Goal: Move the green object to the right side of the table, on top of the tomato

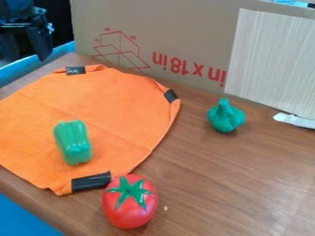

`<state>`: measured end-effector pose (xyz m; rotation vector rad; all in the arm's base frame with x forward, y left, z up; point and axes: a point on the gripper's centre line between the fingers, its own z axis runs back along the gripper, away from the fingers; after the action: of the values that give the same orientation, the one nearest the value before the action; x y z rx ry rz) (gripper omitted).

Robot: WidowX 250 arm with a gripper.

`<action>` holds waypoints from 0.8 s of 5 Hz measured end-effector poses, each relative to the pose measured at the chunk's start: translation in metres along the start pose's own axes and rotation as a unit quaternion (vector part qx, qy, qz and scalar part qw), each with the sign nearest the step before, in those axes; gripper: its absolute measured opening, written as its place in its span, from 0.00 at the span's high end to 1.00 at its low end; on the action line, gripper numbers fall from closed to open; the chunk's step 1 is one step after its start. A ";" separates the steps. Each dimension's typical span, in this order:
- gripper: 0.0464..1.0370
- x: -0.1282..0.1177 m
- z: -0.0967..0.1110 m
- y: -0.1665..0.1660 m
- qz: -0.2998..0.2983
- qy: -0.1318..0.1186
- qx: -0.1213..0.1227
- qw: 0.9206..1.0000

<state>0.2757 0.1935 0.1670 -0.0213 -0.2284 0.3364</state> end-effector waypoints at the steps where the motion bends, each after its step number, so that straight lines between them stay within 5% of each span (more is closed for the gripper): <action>1: 0.04 -0.003 -0.011 0.000 0.006 0.019 -0.009 1.000; 2: 0.04 -0.010 -0.021 0.001 0.049 0.051 -0.027 0.997; 4: 0.04 -0.026 -0.043 0.001 0.158 0.064 -0.018 0.985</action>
<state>0.2616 0.1870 0.1190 -0.1153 -0.1017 0.6452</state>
